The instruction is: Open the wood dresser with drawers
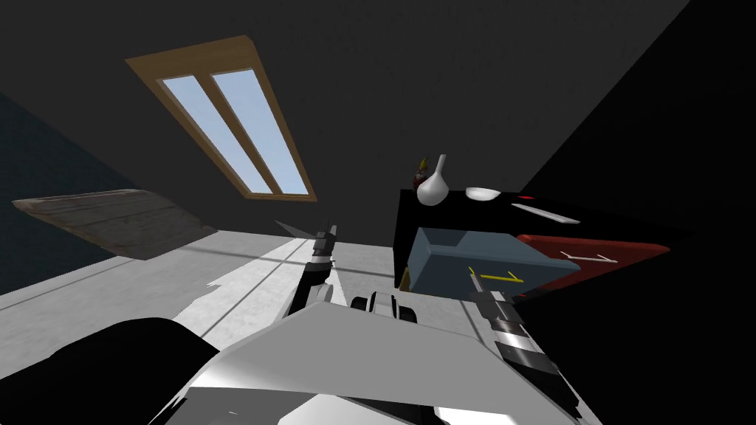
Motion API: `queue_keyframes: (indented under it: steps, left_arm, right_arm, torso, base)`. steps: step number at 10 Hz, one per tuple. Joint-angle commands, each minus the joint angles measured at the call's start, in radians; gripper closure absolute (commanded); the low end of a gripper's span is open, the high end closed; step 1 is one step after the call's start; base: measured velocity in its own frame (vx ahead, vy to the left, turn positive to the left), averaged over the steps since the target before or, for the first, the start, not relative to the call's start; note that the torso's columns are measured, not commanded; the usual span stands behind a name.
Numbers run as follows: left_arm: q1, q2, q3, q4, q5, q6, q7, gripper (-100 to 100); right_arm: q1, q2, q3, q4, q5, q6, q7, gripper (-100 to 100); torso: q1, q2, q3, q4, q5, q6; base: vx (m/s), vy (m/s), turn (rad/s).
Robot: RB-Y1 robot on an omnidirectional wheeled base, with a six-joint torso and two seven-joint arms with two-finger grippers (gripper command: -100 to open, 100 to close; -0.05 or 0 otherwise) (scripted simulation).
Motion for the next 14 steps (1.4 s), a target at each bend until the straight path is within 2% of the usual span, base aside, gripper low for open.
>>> queue_keyframes:
  steps: [1,2,3,6,11,12,13,14]
  left_arm:
    - [0.0,0.0,0.0,0.0,0.0,0.0,0.0,0]
    - [0.0,0.0,0.0,0.0,0.0,0.0,0.0,0]
    - [0.0,0.0,0.0,0.0,0.0,0.0,0.0,0]
    - [0.0,0.0,0.0,0.0,0.0,0.0,0.0,0]
    - [0.0,0.0,0.0,0.0,0.0,0.0,0.0,0]
    - [0.0,0.0,0.0,0.0,0.0,0.0,0.0,0]
    - [0.0,0.0,0.0,0.0,0.0,0.0,0.0,0]
    - [0.0,0.0,0.0,0.0,0.0,0.0,0.0,0]
  right_arm:
    - [0.009,-0.004,0.001,-0.023,-0.006,-0.014,0.003,100]
    - [0.01,-0.002,0.006,-0.01,-0.002,-0.003,0.003,100]
    - [0.029,-0.018,-0.002,-0.044,-0.013,0.022,-0.011,-100]
    - [0.053,-0.044,-0.02,-0.1,-0.031,0.059,-0.033,-100]
    - [0.092,-0.086,-0.05,-0.194,-0.062,0.122,-0.069,-100]
    - [0.09,-0.081,-0.044,-0.176,-0.058,0.113,-0.065,-100]
    - [0.091,-0.082,-0.044,-0.177,-0.058,0.117,-0.067,0]
    - [0.092,-0.082,-0.044,-0.176,-0.058,0.118,-0.066,0]
  torso:
    - [0.002,-0.001,-0.001,0.001,0.002,0.0]
    - [0.001,-0.002,-0.002,0.001,0.003,0.001]
    - [0.001,-0.007,-0.005,-0.001,0.002,0.0]
    - [-0.001,-0.01,-0.005,-0.006,-0.004,-0.001]
    - [-0.002,-0.006,-0.003,-0.004,-0.003,-0.001]
    - [0.0,-0.005,-0.003,-0.002,-0.001,0.0]
    - [0.0,-0.005,-0.002,-0.003,-0.002,-0.001]
    - [0.0,-0.005,-0.002,-0.003,-0.002,-0.001]
  base:
    - [-0.163,-0.021,-0.036]
    - [-0.073,-0.01,-0.001]
    - [-0.016,0.007,0.003]
    - [0.01,0.016,0.0]
    - [0.004,0.011,0.004]
    - [0.0,0.0,0.0]
    - [0.0,0.0,0.0]
    - [0.0,0.0,0.0]
